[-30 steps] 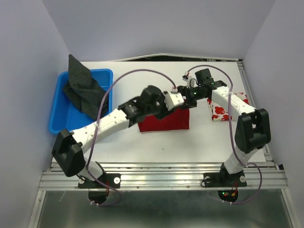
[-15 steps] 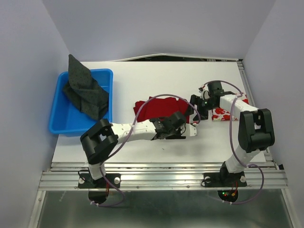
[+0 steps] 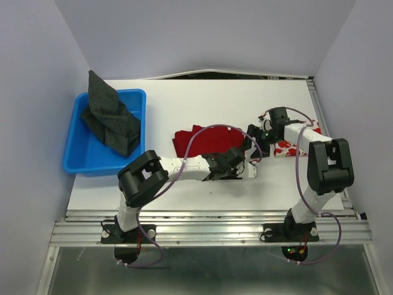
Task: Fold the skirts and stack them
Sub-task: Fold the skirt, then neatly place the folded skirt to the corner
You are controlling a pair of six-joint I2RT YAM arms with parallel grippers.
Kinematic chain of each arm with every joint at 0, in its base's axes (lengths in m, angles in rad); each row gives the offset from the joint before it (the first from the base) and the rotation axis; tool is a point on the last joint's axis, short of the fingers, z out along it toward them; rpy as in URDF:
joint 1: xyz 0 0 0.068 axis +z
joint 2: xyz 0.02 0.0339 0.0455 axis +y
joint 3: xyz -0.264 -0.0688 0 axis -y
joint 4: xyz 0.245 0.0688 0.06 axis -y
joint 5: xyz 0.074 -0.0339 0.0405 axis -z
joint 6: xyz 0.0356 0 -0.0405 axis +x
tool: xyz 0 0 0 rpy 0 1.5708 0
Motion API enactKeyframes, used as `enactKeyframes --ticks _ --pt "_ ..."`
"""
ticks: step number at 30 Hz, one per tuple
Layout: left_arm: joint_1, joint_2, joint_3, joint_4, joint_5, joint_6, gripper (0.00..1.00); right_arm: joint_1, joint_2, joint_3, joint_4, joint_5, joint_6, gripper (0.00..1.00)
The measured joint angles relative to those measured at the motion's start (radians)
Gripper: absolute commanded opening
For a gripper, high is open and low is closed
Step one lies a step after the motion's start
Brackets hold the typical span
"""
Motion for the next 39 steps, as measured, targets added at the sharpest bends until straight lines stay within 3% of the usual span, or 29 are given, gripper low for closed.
enactKeyframes --ticks 2,6,7,9,28,39 --pt "0.006 0.010 0.000 0.011 -0.007 -0.003 0.41 0.000 0.009 -0.006 -0.003 0.000 -0.005 0.82" --pt "0.022 0.017 0.000 0.027 -0.012 -0.006 0.19 0.000 0.032 -0.028 -0.003 -0.008 -0.019 1.00" --pt "0.026 0.017 0.000 0.030 -0.010 -0.007 0.08 0.000 0.036 -0.037 -0.003 -0.017 -0.020 1.00" --pt "0.034 0.017 0.000 0.035 -0.003 -0.014 0.00 0.000 0.039 -0.045 -0.003 -0.041 -0.027 1.00" --pt "0.213 -0.001 0.105 -0.100 0.394 -0.117 0.00 -0.001 0.146 -0.071 0.120 -0.325 -0.018 1.00" --pt "0.254 -0.002 0.151 -0.133 0.477 -0.189 0.00 0.003 0.132 -0.104 0.295 -0.293 0.165 0.93"
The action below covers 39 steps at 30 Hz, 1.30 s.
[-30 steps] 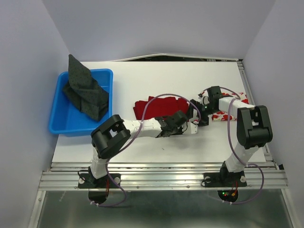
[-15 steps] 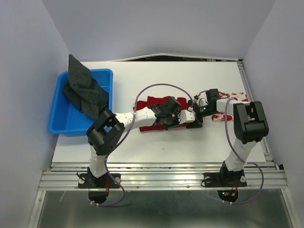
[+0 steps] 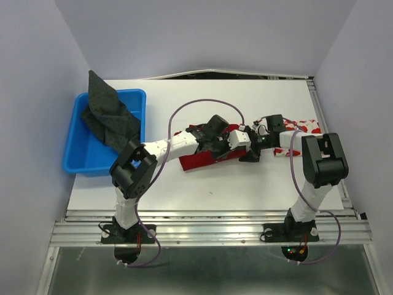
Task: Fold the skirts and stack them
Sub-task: Neatly place the folded skirt to the corner
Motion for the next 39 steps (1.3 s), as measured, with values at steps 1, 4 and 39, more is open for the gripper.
enactKeyframes --ticks 1,4,39 --pt "0.000 0.000 0.009 -0.001 0.002 -0.014 0.00 0.005 -0.018 -0.017 0.032 0.016 0.026 0.92" --pt "0.001 0.000 0.024 0.002 0.005 -0.048 0.00 0.019 -0.040 -0.031 0.091 0.061 0.075 0.82" --pt "0.295 -0.491 -0.513 0.164 -0.093 -0.944 0.98 0.055 -0.139 -0.097 0.142 0.412 0.059 0.01"
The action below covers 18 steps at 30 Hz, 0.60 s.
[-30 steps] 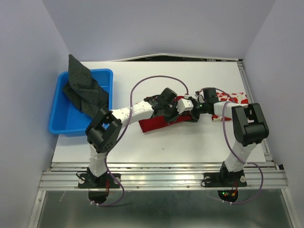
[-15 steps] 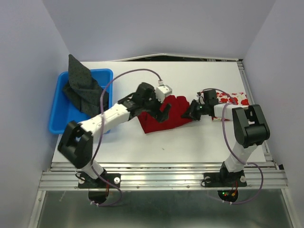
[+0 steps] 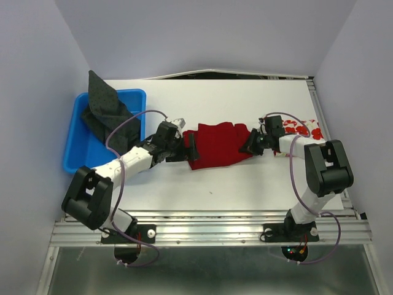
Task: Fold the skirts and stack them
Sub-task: Neatly place the folded skirt to the corner
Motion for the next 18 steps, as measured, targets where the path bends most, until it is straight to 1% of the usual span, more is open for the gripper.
enactKeyframes --ticks 3,6,10,12,14,17,18 --pt "0.006 0.019 -0.030 -0.021 -0.022 -0.071 0.98 0.000 0.000 0.000 -0.006 0.012 -0.005 0.01" --pt "0.008 0.021 -0.043 -0.008 -0.018 -0.128 0.98 0.000 0.000 0.000 -0.011 0.019 -0.010 0.01" --pt "0.012 0.042 -0.080 0.063 0.015 -0.199 0.98 0.000 0.000 0.000 -0.013 0.024 -0.016 0.01" --pt "0.013 0.062 -0.097 0.093 0.026 -0.230 0.97 0.000 0.000 0.000 -0.013 0.026 -0.020 0.01" --pt "0.013 0.098 -0.104 0.122 0.034 -0.260 0.94 0.000 0.001 0.000 -0.013 0.027 -0.022 0.01" --pt "0.013 0.156 -0.104 0.156 0.040 -0.293 0.87 0.000 0.001 0.000 -0.014 0.027 -0.025 0.01" --pt "0.013 0.178 -0.097 0.167 0.050 -0.314 0.80 0.000 0.001 0.000 -0.014 0.027 -0.026 0.01"
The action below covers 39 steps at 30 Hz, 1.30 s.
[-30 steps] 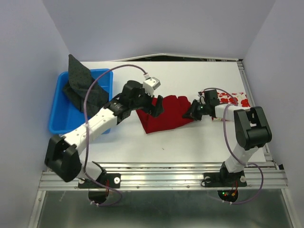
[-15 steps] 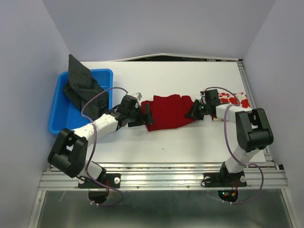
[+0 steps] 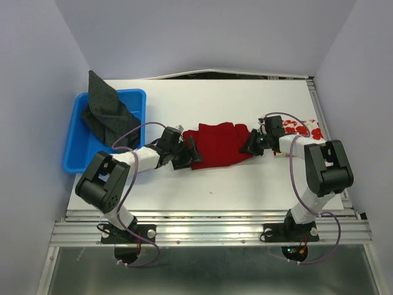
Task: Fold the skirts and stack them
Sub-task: Neatly place the folded skirt to the corner
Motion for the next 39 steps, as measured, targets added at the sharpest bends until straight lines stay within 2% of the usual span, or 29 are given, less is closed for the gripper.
enactKeyframes --ticks 2,4,5,9,15,19,26,39 --pt "-0.001 0.022 0.020 0.007 -0.003 -0.010 0.71 0.000 0.000 0.000 0.000 0.002 -0.003 0.01" --pt "-0.001 0.053 0.040 0.010 -0.005 -0.017 0.54 0.000 0.001 0.002 -0.003 0.003 -0.008 0.01" --pt "-0.001 0.070 0.050 0.010 -0.004 -0.024 0.32 0.000 0.002 0.006 -0.007 0.003 -0.013 0.01" --pt "-0.001 0.106 0.081 -0.014 -0.017 -0.029 0.00 0.000 0.014 0.037 -0.035 0.015 -0.037 0.01" --pt "-0.027 0.122 0.166 -0.061 -0.064 -0.005 0.00 0.000 0.017 0.097 -0.088 0.064 -0.102 0.01" --pt "-0.090 0.142 0.277 -0.080 -0.132 0.047 0.00 0.000 0.009 0.139 -0.116 0.123 -0.171 0.01" --pt "-0.187 0.169 0.414 -0.068 -0.208 0.104 0.00 -0.019 -0.117 0.159 -0.163 0.215 -0.314 0.01" --pt "-0.238 0.349 0.699 0.041 -0.261 0.198 0.00 -0.182 -0.198 0.218 -0.187 0.288 -0.446 0.01"
